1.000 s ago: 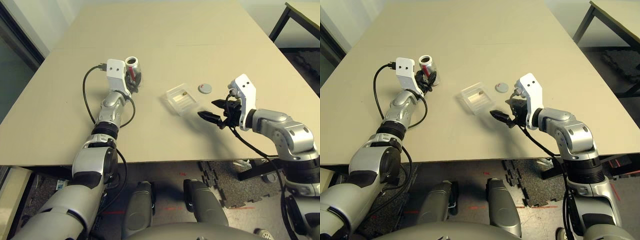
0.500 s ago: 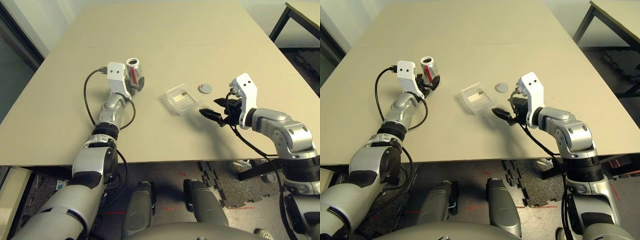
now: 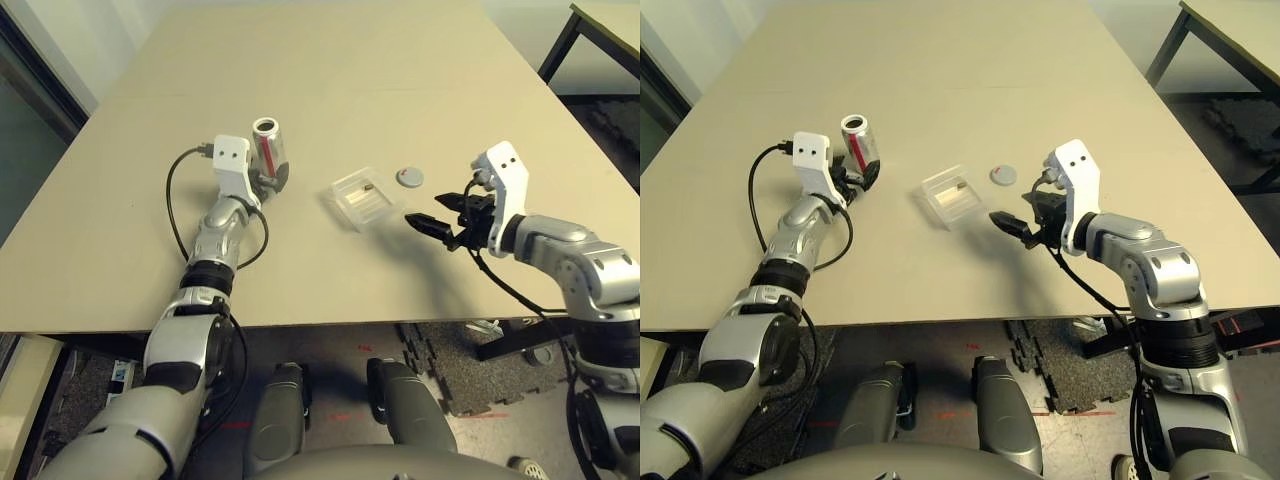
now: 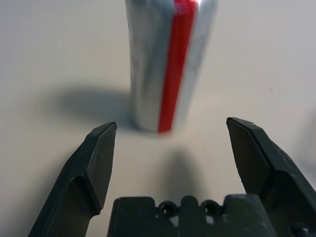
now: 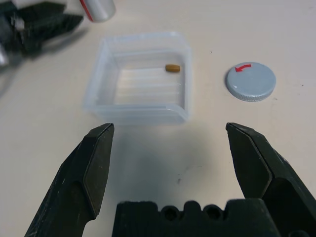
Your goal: Pour the medicine from the bottle into the box.
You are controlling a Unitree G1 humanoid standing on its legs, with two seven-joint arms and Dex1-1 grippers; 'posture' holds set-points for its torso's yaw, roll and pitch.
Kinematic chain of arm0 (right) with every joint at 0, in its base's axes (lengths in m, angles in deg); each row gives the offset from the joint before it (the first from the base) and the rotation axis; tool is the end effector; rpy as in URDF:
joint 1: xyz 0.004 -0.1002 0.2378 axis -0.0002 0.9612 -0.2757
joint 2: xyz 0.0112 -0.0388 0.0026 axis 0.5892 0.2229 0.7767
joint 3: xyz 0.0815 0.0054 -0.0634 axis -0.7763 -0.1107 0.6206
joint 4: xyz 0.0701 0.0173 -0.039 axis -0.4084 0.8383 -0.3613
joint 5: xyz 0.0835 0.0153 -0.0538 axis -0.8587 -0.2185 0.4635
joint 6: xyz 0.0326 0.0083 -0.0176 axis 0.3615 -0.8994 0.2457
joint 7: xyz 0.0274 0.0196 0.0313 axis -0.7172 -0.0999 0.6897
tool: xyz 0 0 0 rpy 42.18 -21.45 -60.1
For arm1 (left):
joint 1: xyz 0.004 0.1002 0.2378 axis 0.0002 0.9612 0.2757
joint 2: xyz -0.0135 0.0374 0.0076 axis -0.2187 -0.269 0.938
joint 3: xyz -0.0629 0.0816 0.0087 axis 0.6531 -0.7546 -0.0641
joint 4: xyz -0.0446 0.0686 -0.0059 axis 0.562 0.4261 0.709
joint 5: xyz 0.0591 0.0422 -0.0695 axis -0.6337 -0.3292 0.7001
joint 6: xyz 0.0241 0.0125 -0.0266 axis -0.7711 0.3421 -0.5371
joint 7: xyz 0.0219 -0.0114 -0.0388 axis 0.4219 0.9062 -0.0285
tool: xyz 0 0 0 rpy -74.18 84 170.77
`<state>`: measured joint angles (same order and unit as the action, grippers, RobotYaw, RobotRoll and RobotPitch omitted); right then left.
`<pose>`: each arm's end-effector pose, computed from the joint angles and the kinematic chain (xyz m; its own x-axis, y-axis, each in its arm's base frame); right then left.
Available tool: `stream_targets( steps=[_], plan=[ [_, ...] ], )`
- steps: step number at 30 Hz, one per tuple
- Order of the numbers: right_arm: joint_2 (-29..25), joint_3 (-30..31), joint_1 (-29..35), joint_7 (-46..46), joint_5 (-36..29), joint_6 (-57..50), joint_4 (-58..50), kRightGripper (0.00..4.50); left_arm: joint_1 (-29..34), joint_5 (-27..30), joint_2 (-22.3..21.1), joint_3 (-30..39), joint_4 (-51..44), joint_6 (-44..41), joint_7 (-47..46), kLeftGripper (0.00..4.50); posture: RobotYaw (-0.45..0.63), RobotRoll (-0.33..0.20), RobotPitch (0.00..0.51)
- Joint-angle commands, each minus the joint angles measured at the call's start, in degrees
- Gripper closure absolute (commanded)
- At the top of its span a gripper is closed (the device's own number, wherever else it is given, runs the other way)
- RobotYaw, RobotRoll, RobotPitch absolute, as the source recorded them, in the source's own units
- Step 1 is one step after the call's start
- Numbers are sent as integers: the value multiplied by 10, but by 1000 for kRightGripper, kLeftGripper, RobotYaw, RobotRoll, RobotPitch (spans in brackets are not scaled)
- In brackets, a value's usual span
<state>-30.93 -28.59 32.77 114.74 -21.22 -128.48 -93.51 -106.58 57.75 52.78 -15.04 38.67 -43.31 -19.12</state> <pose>0.2437 -0.2280 0.1651 0.7370 0.6177 -0.2743 -0.6111 0.7824 0.1201 0.2968 0.1988 0.0836 0.9721 -0.2296 -0.0477 0.2260 0.9716 -0.0703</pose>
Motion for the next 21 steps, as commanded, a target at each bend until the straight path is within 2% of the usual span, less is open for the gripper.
stream_targets(
  steps=[1, 3, 5, 9, 14, 21],
  plan=[
    [22, -47, 10, -45, -14, -1, -7, 0, 79, 29, 2, 1, -166, -95, -20, 32, -34, 0, 165],
    [43, -60, 5, -89, 12, 35, 22, 0, 114, 42, 0, 10, -234, -131, -34, 32, -24, 0, 169],
    [66, -66, -5, -139, 49, 92, 66, 0, 126, 51, -8, 27, -262, -142, -46, 32, -17, 0, 170],
    [102, -79, -42, -221, 106, 211, 166, 0, 108, 57, -35, 62, -231, -118, -54, 32, -1, 0, 175],
    [107, -90, -94, -297, 165, 352, 305, 0, 48, 56, -83, 91, -109, -47, -30, 32, 13, 0, 179],
    [92, -105, -127, -338, 194, 480, 443, 0, -39, 52, -143, 96, 100, 77, 35, 32, 10, 0, 181]
  ],
)
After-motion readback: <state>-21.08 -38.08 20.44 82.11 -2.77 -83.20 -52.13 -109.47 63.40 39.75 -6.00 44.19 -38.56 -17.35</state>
